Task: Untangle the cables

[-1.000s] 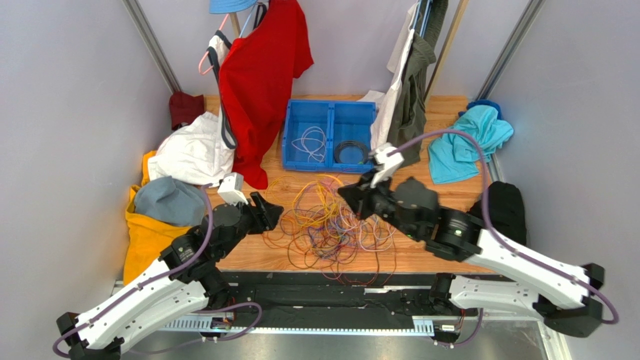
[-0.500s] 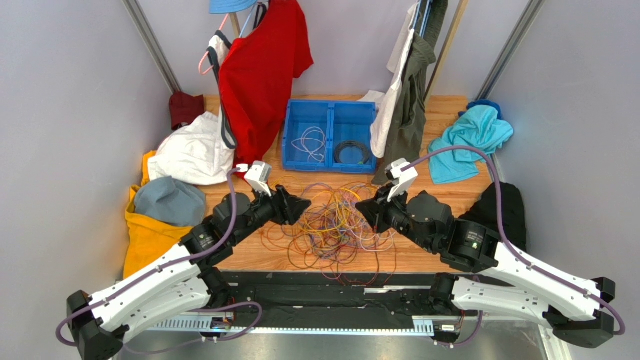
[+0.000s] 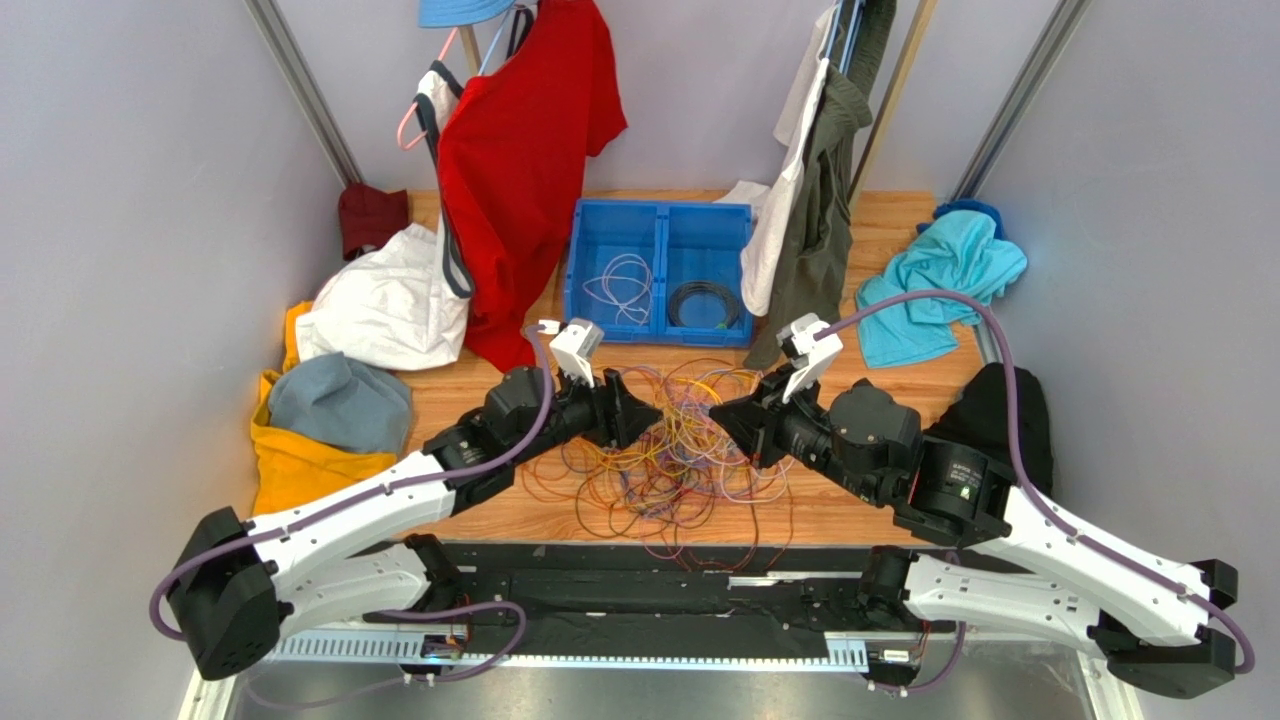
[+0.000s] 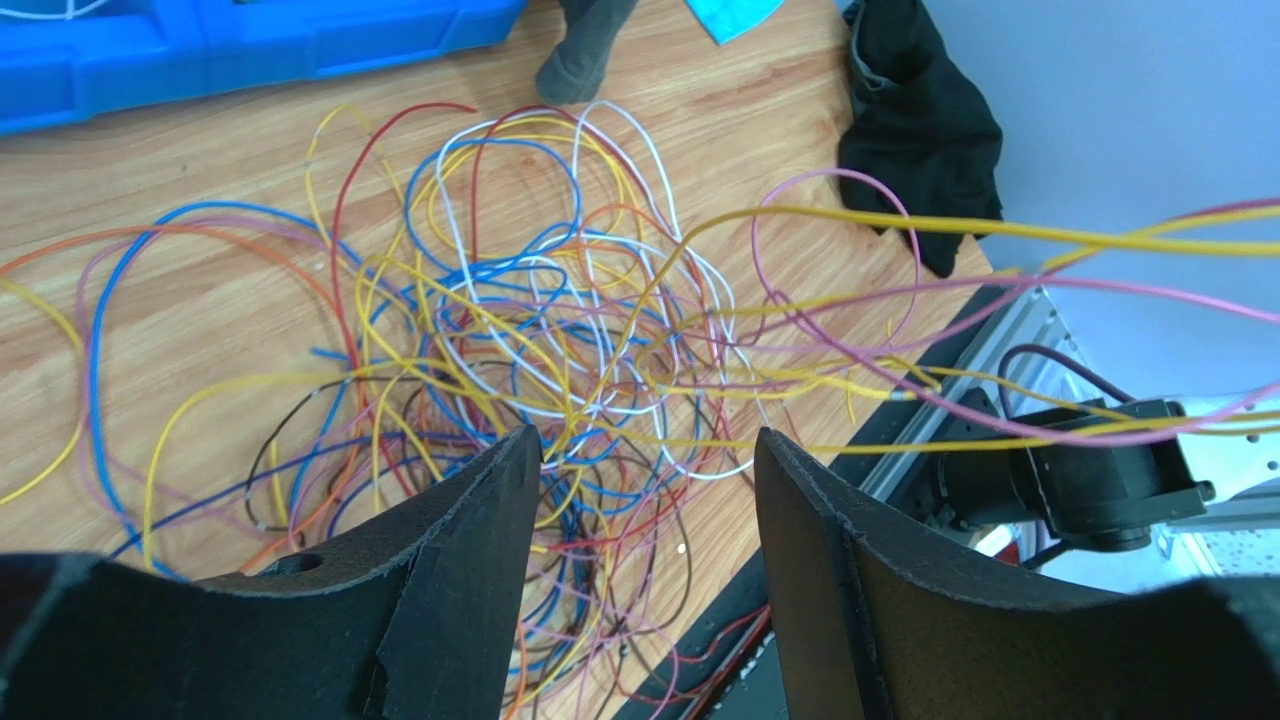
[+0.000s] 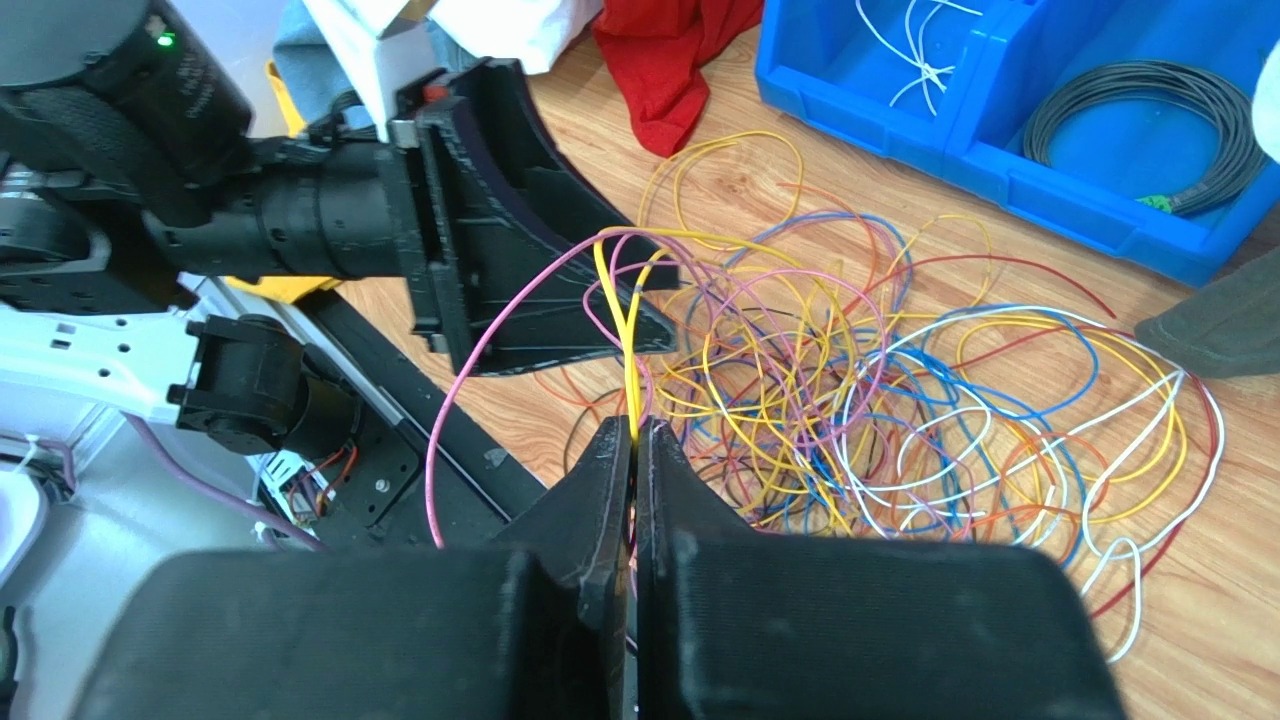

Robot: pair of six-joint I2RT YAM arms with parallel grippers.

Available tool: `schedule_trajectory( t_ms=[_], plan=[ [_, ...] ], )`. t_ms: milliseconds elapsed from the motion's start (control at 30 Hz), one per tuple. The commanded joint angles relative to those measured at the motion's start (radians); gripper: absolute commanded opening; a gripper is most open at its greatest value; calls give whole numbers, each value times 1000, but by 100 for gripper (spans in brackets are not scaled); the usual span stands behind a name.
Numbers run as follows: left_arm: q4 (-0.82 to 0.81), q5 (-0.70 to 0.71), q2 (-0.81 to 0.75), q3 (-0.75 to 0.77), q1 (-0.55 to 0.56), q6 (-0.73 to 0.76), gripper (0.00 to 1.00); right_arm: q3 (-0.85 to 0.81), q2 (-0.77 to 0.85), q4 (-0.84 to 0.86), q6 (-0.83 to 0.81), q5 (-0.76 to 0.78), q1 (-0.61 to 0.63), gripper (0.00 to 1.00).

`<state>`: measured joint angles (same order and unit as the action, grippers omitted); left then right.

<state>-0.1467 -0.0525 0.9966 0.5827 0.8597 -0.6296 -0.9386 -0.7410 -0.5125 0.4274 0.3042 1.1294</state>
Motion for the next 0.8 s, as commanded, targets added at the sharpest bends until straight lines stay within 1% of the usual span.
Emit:
schedule_trajectory(
  t_ms=[0, 200, 267, 300, 333, 400, 433, 467, 500, 567, 600, 633, 667, 700, 767],
  plan=[
    [-148, -41, 43, 35, -1, -12, 63, -49, 12, 16, 8, -25, 3, 0],
    [-211, -49, 117, 63, -1, -15, 62, -42, 9, 23, 13, -40, 3, 0],
    [-225, -46, 146, 75, -1, -16, 58, -39, 9, 23, 16, -45, 1, 0],
    [-226, -44, 155, 81, -1, -16, 54, -40, 11, 20, 16, -43, 3, 0],
    [-225, -47, 161, 91, -1, -15, 42, -40, 14, 20, 14, -42, 3, 0],
    [-209, -46, 157, 97, -1, -12, 25, -40, 20, 5, 14, -27, 3, 0],
    [-173, -31, 146, 98, -1, -6, 11, -37, 31, 2, 16, -21, 3, 0],
    [-153, -23, 114, 100, -1, 1, 2, -32, 37, 2, 14, -16, 3, 1],
    [-130, -3, 96, 100, -1, 7, 0, -25, 41, 0, 16, -7, 3, 5],
    [-51, 19, 15, 95, -1, 30, 0, -16, 58, 0, 20, -4, 3, 13],
    [2, 46, -18, 92, -1, 44, 0, -9, 63, -1, 24, -1, 3, 24],
    [33, 49, -53, 92, -1, 50, 0, -5, 72, -3, 30, 1, 3, 28],
    [71, 83, -119, 95, -1, 56, 0, -2, 75, -4, 30, 4, 3, 31],
    [141, 123, -151, 106, -1, 68, 0, 0, 84, -3, 30, 3, 3, 32],
    [228, 158, -240, 124, -1, 80, 0, 12, 97, -3, 37, 7, 3, 33]
  ],
)
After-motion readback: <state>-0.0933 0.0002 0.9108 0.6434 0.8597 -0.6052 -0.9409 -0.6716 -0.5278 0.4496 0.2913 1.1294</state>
